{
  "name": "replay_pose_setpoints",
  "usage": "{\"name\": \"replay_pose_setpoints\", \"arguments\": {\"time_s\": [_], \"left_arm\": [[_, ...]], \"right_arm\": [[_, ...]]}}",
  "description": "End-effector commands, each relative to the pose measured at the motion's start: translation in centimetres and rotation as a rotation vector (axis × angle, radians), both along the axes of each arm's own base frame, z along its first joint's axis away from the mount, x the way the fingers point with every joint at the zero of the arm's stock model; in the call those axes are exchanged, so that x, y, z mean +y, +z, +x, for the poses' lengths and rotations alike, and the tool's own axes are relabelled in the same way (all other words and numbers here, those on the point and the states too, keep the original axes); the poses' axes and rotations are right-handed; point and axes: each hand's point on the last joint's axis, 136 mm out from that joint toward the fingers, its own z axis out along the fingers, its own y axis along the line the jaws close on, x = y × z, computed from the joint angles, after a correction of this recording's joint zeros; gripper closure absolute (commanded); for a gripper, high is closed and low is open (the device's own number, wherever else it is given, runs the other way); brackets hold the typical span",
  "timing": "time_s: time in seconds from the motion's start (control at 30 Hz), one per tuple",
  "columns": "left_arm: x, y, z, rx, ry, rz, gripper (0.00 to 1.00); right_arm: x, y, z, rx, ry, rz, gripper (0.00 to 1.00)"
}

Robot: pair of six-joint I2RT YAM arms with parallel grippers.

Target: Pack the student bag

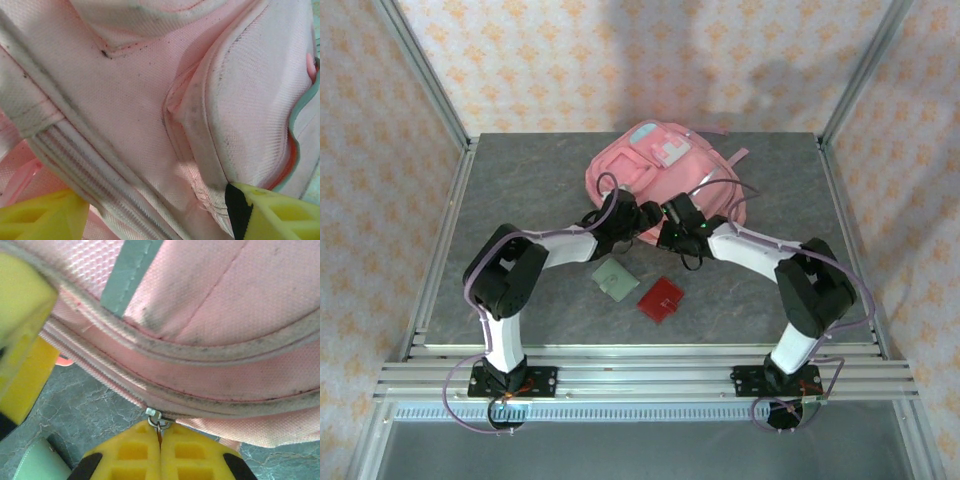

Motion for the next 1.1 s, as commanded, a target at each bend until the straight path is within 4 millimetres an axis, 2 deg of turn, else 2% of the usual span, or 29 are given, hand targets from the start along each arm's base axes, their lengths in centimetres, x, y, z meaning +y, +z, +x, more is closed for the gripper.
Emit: {"name": "replay_pose_setpoints", "arguments": {"time_s": [0.0, 0.07, 0.1, 0.13, 0.3, 0.47, 0.53, 0.6, 0.67, 0.77, 0.93, 1.0, 1.03, 1.07], "left_arm": [[-0.7, -2.3, 0.9, 0.029, 0.023, 0.033, 0.52], [-0.4, -2.6, 1.0, 0.035, 0.031, 0.044, 0.87], [-0.2, -2.7, 1.1, 0.037, 0.034, 0.049, 0.97], [0.1, -2.8, 1.2, 0.04, 0.039, 0.056, 1.0], [2.6, -2.7, 1.3, 0.041, 0.071, 0.086, 1.0], [5.3, -2.8, 1.5, 0.046, 0.089, 0.137, 1.0], [6.1, -1.2, 2.0, 0.017, 0.094, 0.145, 1.0], [6.7, -0.6, 2.6, 0.008, 0.096, 0.157, 1.0], [7.4, 0.4, 3.4, -0.012, 0.094, 0.176, 1.0], [9.2, 2.2, 4.7, -0.036, 0.12, 0.226, 1.0], [14.3, 5.4, 6.5, -0.076, 0.221, 0.246, 1.0], [16.0, 6.5, 6.5, -0.087, 0.252, 0.254, 1.0], [16.4, 6.9, 6.2, -0.089, 0.258, 0.259, 0.96], [16.5, 7.1, 5.9, -0.09, 0.258, 0.261, 0.79]], "right_arm": [[1.4, 1.6, -0.9, -0.018, 0.131, 0.004, 1.0], [0.4, 1.2, -1.2, -0.015, 0.127, -0.048, 1.0], [-0.2, 1.0, -1.2, -0.015, 0.121, -0.072, 1.0], [-0.9, 0.8, -1.3, -0.015, 0.11, -0.101, 1.0], [-6.3, -0.4, -1.5, 0.002, 0.018, -0.241, 1.0], [-11.7, -0.6, -1.9, 0.003, -0.088, -0.32, 1.0], [-12.5, -0.1, -1.9, -0.017, -0.097, -0.341, 1.0], [-11.4, 0.4, -1.8, -0.032, -0.063, -0.3, 1.0], [-9.2, 1.1, -1.9, -0.064, 0.0, -0.248, 1.0], [-4.7, 1.6, -2.4, -0.087, 0.116, -0.195, 1.0], [3.9, 2.3, -3.1, -0.113, 0.303, -0.074, 1.0], [6.4, 2.8, -3.0, -0.127, 0.341, -0.023, 1.0], [7.3, 3.1, -2.7, -0.135, 0.35, 0.009, 1.0], [8.0, 3.3, -2.5, -0.14, 0.353, 0.034, 1.0]]}}
